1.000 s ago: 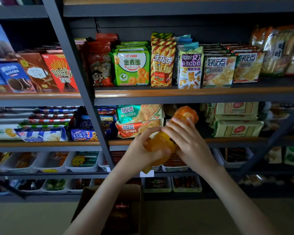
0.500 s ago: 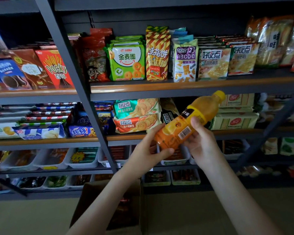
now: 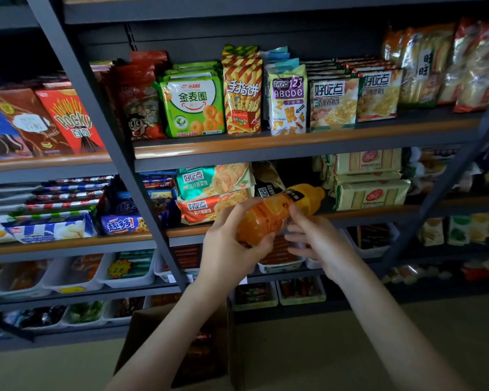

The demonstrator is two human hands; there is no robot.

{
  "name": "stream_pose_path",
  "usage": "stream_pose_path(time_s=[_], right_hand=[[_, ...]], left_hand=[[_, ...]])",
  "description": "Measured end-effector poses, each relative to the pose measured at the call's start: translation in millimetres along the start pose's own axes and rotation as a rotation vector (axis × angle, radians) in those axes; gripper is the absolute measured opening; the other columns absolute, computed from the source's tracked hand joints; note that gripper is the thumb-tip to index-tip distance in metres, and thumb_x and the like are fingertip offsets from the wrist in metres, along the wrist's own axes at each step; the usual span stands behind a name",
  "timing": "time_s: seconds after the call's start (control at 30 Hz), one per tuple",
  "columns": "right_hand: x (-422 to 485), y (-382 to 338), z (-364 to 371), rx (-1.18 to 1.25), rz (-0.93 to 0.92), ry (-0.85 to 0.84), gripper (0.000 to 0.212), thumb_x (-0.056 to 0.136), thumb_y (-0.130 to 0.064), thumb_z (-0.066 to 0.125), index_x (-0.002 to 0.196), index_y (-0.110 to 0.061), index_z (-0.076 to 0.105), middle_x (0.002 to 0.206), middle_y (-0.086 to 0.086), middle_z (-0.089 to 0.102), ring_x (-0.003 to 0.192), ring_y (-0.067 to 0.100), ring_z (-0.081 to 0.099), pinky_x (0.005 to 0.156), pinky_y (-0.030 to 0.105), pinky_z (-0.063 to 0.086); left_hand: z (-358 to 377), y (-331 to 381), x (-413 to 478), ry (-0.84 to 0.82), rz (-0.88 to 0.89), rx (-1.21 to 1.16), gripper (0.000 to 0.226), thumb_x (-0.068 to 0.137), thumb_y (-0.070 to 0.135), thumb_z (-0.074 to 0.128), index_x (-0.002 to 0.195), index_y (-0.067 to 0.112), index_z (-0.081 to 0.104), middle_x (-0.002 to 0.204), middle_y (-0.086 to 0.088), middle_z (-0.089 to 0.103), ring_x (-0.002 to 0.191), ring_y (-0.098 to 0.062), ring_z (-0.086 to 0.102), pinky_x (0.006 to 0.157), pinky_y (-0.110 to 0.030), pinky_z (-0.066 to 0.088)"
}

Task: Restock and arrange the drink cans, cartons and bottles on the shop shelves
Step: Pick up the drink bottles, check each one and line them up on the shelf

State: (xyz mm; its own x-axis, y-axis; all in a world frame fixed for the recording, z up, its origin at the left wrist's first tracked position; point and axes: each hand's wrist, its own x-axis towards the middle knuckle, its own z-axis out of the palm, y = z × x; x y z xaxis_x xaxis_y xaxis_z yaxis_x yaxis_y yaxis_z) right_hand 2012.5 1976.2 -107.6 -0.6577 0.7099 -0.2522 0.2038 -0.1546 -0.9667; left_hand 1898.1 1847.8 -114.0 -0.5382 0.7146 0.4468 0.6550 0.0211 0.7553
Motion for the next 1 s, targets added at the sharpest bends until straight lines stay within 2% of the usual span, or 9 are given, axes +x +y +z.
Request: stream_pose_path(time_s=[0.1,0.2,0.27,0.37,0.5,0.63,0.77,0.9,1.0], right_hand=[[-2,5,-8,-0.534,-0.211,0.147,0.051,0.086,-0.052,0.063,0.123,-0.02,0.048,0.111,-0.002,0.058,0.106,0.022,0.06,0.082,0.031,0.047],[0,12,-9,-0.799,-0.498,0.056,0.086,0.081,-0.033,0.076,0.15,-0.028,0.024,0.152,0.004,0.028,0.14,0.02,0.026,0.111,0.038,0.028],[2,17,0,-0.841,-0.625,-0.002,0.089,0.083,-0.025,0.075,0.152,-0.031,0.02,0.156,0.002,0.02,0.145,0.017,0.013,0.116,0.044,0.024],[4,25,7,-0.745,-0.823,0.081,0.074,0.083,-0.016,0.074,0.144,-0.027,0.034,0.139,0.0,0.041,0.131,0.018,0.037,0.099,0.049,0.048],[5,25,4,-0.744,-0.981,0.174,0.074,0.076,-0.013,0.08,0.136,-0.022,0.037,0.13,0.0,0.048,0.122,0.023,0.049,0.092,0.039,0.05],[7,27,1,-0.825,-1.06,0.18,0.075,0.074,-0.012,0.082,0.135,-0.016,0.04,0.131,0.007,0.054,0.124,0.023,0.048,0.094,0.045,0.052],[12,30,3,-0.867,-1.059,0.17,0.076,0.075,-0.011,0.082,0.137,-0.016,0.039,0.132,0.014,0.057,0.127,0.03,0.05,0.099,0.052,0.048],[12,21,6,-0.817,-1.023,0.139,0.073,0.08,-0.017,0.078,0.142,-0.02,0.039,0.146,0.008,0.044,0.141,0.02,0.03,0.11,0.049,0.036],[13,14,9,-0.685,-0.901,0.309,0.083,0.078,-0.022,0.08,0.145,-0.03,0.03,0.151,0.006,0.029,0.142,0.025,0.021,0.11,0.041,0.024]], left_hand=[[-3,-2,2,0.009,0.063,0.123,0.057,0.073,0.043,0.072,0.124,0.048,0.047,0.124,0.006,0.056,0.098,-0.011,0.059,0.068,-0.009,0.052],[-7,0,3,0.017,0.087,0.203,0.058,0.072,0.039,0.074,0.125,0.043,0.051,0.122,0.002,0.059,0.095,-0.009,0.055,0.066,0.001,0.039],[-6,4,3,-0.002,0.117,0.242,0.059,0.071,0.041,0.072,0.125,0.041,0.05,0.119,0.0,0.06,0.094,-0.009,0.054,0.071,-0.001,0.036],[-6,8,3,-0.039,0.157,0.252,0.06,0.071,0.046,0.068,0.127,0.041,0.046,0.119,0.0,0.059,0.095,-0.007,0.051,0.073,-0.004,0.038],[-14,11,7,-0.11,0.203,0.26,0.059,0.073,0.052,0.059,0.129,0.044,0.043,0.121,0.004,0.053,0.098,-0.008,0.051,0.072,-0.004,0.038],[-22,13,11,-0.22,0.08,0.154,0.063,0.073,0.053,0.071,0.127,0.042,0.041,0.121,0.008,0.051,0.103,-0.011,0.057,0.076,-0.015,0.053],[-26,16,18,-0.342,-0.187,-0.045,0.051,0.078,0.042,0.076,0.118,0.036,0.045,0.102,0.012,0.06,0.085,-0.002,0.063,0.066,-0.011,0.051],[-22,13,15,-0.222,-0.223,-0.223,0.044,0.077,0.035,0.079,0.113,0.031,0.052,0.102,0.009,0.063,0.088,-0.005,0.065,0.074,-0.024,0.058],[-20,9,16,-0.142,-0.298,-0.494,0.048,0.069,0.042,0.081,0.11,0.032,0.057,0.109,0.005,0.065,0.098,-0.014,0.067,0.078,-0.033,0.059]])
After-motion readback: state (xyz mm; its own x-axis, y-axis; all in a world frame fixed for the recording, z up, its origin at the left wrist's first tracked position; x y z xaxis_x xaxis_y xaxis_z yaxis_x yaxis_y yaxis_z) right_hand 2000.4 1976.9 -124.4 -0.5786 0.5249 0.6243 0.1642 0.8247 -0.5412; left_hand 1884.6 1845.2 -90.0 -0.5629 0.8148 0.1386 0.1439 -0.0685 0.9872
